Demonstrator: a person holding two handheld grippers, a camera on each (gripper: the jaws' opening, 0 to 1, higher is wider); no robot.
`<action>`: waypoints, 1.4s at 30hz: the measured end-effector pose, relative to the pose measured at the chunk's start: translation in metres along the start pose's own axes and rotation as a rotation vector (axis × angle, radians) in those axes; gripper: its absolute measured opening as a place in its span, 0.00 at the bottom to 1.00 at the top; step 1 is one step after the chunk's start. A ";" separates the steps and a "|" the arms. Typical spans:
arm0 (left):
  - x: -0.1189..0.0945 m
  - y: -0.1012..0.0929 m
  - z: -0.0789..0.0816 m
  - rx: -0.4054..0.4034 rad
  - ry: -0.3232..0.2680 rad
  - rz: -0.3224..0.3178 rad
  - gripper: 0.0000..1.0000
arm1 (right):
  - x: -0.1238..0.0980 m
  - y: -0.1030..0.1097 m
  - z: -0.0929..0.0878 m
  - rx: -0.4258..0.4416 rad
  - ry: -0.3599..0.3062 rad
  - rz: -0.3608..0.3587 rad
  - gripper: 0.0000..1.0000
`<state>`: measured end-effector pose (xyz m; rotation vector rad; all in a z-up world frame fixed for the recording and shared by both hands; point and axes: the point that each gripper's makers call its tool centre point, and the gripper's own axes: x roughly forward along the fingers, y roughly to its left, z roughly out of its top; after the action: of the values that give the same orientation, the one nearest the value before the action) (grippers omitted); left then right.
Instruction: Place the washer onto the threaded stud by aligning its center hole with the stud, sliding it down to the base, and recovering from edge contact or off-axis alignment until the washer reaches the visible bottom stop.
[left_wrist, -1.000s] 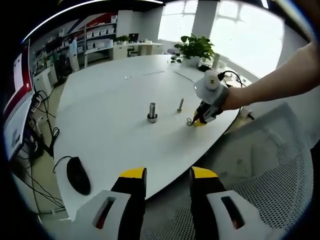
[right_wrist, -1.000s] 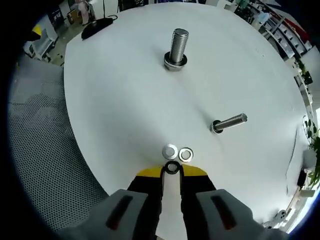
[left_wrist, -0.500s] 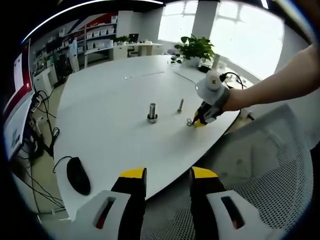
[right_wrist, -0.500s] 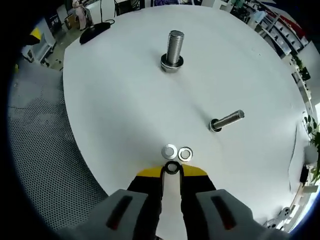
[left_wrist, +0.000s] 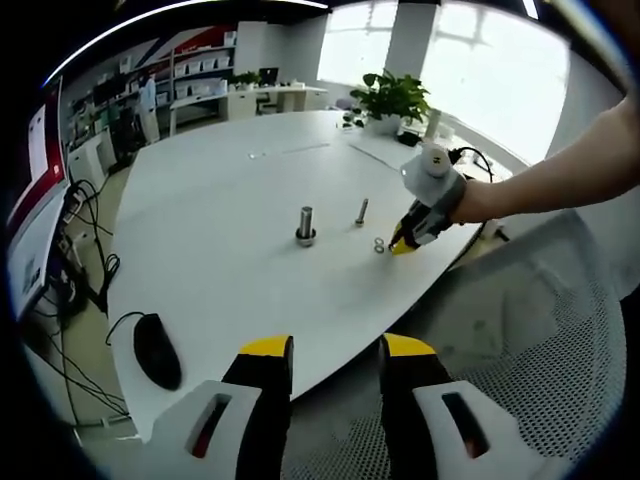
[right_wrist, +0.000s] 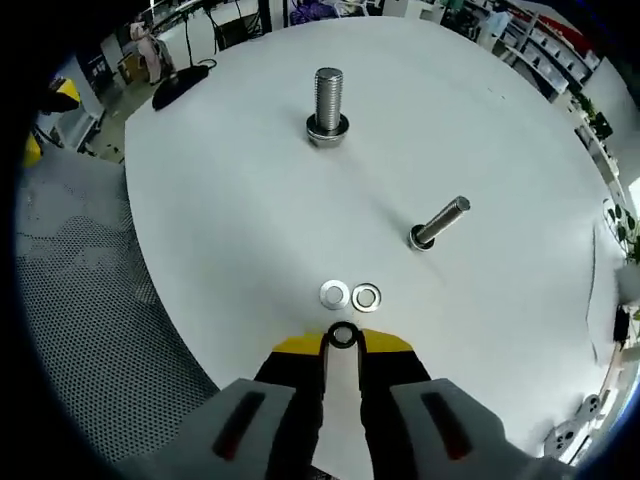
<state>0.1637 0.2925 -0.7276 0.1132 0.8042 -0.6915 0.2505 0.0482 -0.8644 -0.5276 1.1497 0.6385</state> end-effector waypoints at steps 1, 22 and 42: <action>0.000 0.000 0.000 0.000 0.000 -0.001 0.32 | -0.002 -0.001 0.001 0.006 -0.003 0.000 0.14; 0.001 0.000 -0.001 0.000 0.005 0.002 0.32 | -0.035 -0.040 0.058 -0.008 -0.141 -0.055 0.14; 0.000 0.000 -0.001 -0.001 0.005 0.003 0.32 | -0.033 -0.050 0.080 -0.049 -0.155 -0.072 0.14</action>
<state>0.1633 0.2930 -0.7285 0.1148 0.8090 -0.6886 0.3291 0.0607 -0.8044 -0.5494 0.9670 0.6351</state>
